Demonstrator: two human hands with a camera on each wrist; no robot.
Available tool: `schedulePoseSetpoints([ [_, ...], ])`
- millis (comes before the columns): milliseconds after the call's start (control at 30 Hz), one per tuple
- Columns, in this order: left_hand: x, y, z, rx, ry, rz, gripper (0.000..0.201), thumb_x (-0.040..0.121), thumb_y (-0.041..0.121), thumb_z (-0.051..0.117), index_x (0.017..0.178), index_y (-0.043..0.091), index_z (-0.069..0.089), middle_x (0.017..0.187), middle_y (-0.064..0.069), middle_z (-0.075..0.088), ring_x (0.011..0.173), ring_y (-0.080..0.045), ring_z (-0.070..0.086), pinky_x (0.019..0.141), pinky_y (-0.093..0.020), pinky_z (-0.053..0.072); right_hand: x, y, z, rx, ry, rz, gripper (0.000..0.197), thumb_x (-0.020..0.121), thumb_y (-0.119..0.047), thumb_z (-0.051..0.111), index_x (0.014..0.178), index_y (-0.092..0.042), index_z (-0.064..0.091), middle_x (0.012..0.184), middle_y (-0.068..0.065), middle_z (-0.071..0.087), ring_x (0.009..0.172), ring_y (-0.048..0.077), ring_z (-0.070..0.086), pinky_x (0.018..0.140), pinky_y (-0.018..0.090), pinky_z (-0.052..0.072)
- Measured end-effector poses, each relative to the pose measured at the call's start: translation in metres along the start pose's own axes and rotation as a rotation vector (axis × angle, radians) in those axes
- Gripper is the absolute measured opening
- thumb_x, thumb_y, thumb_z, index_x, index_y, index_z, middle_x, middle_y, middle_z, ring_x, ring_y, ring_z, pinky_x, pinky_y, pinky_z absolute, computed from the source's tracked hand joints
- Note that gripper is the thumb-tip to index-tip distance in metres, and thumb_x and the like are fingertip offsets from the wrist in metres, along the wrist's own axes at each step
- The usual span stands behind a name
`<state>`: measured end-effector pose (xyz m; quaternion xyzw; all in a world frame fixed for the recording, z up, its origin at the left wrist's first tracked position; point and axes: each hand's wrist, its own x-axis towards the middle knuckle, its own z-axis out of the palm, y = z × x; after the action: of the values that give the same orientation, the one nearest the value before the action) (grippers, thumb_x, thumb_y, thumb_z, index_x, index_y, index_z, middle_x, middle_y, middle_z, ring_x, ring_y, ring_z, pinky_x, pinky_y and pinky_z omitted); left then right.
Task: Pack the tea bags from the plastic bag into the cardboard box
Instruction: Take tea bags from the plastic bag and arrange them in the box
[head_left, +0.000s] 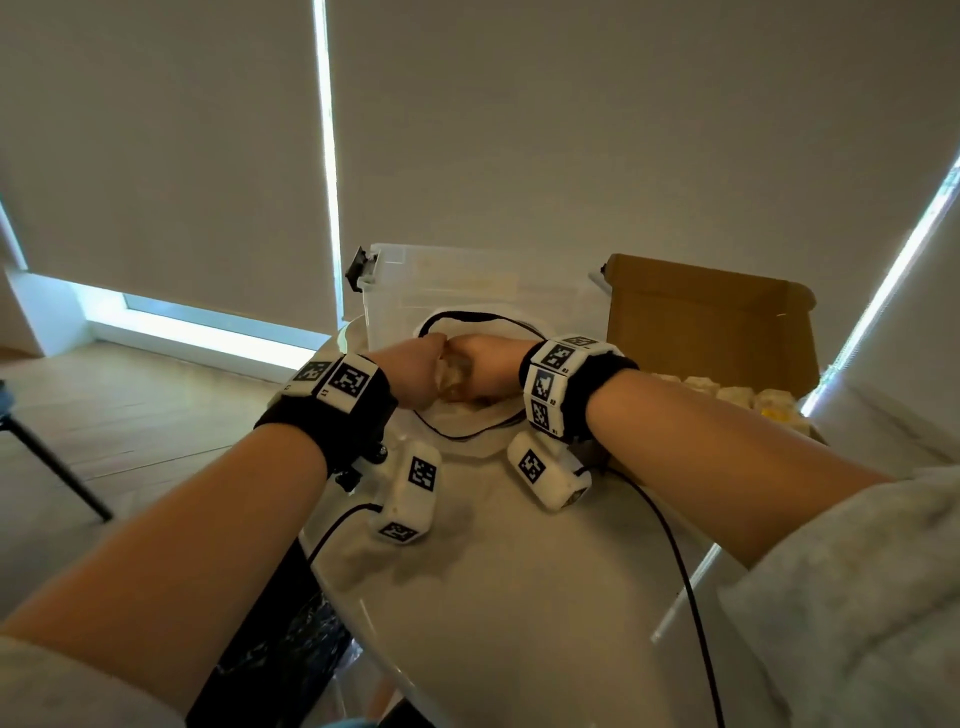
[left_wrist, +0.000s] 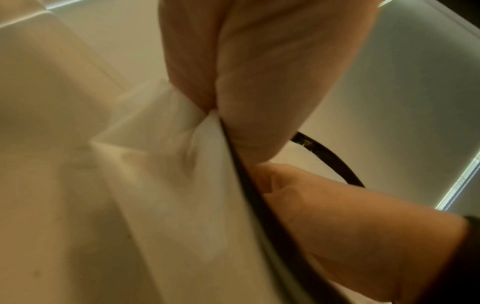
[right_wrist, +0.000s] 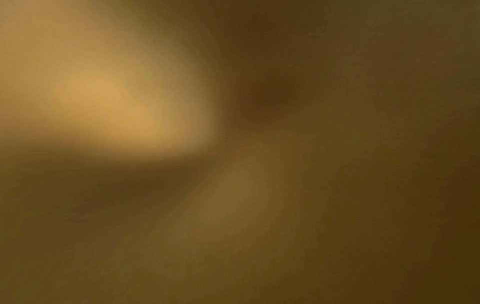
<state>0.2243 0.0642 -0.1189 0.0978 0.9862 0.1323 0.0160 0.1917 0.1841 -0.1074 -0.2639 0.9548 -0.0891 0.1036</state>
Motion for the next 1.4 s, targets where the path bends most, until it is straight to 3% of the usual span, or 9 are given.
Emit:
schedulePoseSetpoints([
  [133, 0.0, -0.002, 0.0, -0.046, 0.001, -0.007, 0.047, 0.084, -0.001, 0.054, 0.128, 0.003, 0.038, 0.118, -0.017, 0.054, 0.093, -0.025, 0.051, 0.071, -0.029, 0.038, 0.006, -0.004, 0.004, -0.018, -0.005, 0.006, 0.043, 0.086, -0.021, 0.066, 0.124, -0.005, 0.053, 0.113, 0.012, 0.061, 0.092, 0.023, 0.057, 0.082, 0.034, 0.049],
  [267, -0.002, -0.002, 0.001, -0.041, 0.001, -0.009, 0.046, 0.086, 0.008, 0.055, 0.128, 0.007, 0.037, 0.12, -0.016, 0.053, 0.101, -0.033, 0.056, 0.077, -0.037, 0.049, 0.002, 0.001, 0.0, -0.071, 0.052, 0.019, 0.032, 0.084, -0.015, 0.068, 0.113, -0.004, 0.061, 0.097, 0.009, 0.059, 0.081, 0.019, 0.054, 0.056, 0.023, 0.043],
  [600, 0.001, -0.002, 0.0, -0.037, -0.023, -0.069, 0.051, 0.079, 0.0, 0.056, 0.127, 0.011, 0.04, 0.123, -0.018, 0.05, 0.104, -0.035, 0.055, 0.08, -0.038, 0.048, -0.021, 0.009, -0.01, 0.025, 0.207, -0.011, 0.011, 0.078, -0.007, 0.066, 0.088, -0.003, 0.07, 0.069, 0.002, 0.059, 0.058, 0.011, 0.051, 0.05, 0.018, 0.04],
  [700, 0.001, -0.003, 0.001, -0.052, -0.02, -0.115, 0.071, 0.082, 0.003, 0.057, 0.144, 0.02, 0.026, 0.135, -0.015, 0.033, 0.112, -0.036, 0.051, 0.077, -0.032, 0.043, -0.032, 0.002, -0.016, 0.088, 0.275, -0.096, 0.011, 0.075, -0.005, 0.066, 0.086, -0.003, 0.07, 0.07, 0.0, 0.058, 0.059, 0.008, 0.049, 0.055, 0.018, 0.04],
  [933, 0.003, 0.0, 0.001, -0.004, 0.008, -0.127, 0.057, 0.082, 0.007, 0.062, 0.133, 0.008, 0.035, 0.128, -0.017, 0.036, 0.109, -0.036, 0.051, 0.082, -0.032, 0.041, -0.076, -0.001, -0.029, 0.232, 0.397, -0.259, 0.01, 0.078, -0.006, 0.069, 0.087, -0.01, 0.068, 0.075, -0.013, 0.053, 0.064, -0.001, 0.046, 0.058, 0.004, 0.038],
  [1067, 0.003, -0.004, -0.002, -0.155, 0.046, -0.118, 0.063, 0.08, 0.008, 0.064, 0.134, 0.032, 0.043, 0.134, -0.01, 0.033, 0.112, -0.031, 0.043, 0.084, -0.032, 0.041, -0.103, 0.01, -0.041, 0.463, 0.514, -0.234, 0.012, 0.079, -0.002, 0.07, 0.088, -0.01, 0.067, 0.083, -0.005, 0.062, 0.069, 0.002, 0.056, 0.065, 0.008, 0.048],
  [1167, 0.001, -0.005, -0.011, -0.342, 0.167, -0.046, 0.049, 0.073, 0.002, 0.063, 0.098, 0.044, 0.064, 0.146, -0.003, 0.03, 0.132, -0.028, 0.029, 0.108, -0.044, 0.032, -0.119, 0.023, -0.051, 0.797, 0.627, -0.194, 0.017, 0.08, 0.005, 0.067, 0.084, -0.011, 0.064, 0.086, 0.004, 0.068, 0.073, 0.009, 0.066, 0.069, 0.019, 0.056],
  [1300, -0.015, 0.014, -0.032, -0.859, 0.499, 0.083, 0.039, 0.071, -0.011, 0.046, 0.071, 0.019, 0.072, 0.129, 0.002, 0.056, 0.12, -0.012, 0.048, 0.106, -0.037, 0.038, -0.14, 0.036, -0.063, 1.116, 0.727, -0.213, 0.018, 0.081, 0.011, 0.061, 0.084, -0.007, 0.061, 0.079, 0.004, 0.067, 0.067, 0.007, 0.068, 0.063, 0.018, 0.054],
  [1400, -0.028, 0.043, -0.042, -1.073, 0.556, 0.284, 0.025, 0.084, -0.005, 0.048, 0.085, 0.011, 0.067, 0.103, 0.0, 0.067, 0.095, -0.003, 0.06, 0.091, -0.022, 0.047, -0.155, 0.047, -0.069, 1.217, 0.78, -0.224, 0.019, 0.083, 0.01, 0.06, 0.083, -0.009, 0.062, 0.071, -0.002, 0.07, 0.07, 0.01, 0.069, 0.064, 0.02, 0.054],
])
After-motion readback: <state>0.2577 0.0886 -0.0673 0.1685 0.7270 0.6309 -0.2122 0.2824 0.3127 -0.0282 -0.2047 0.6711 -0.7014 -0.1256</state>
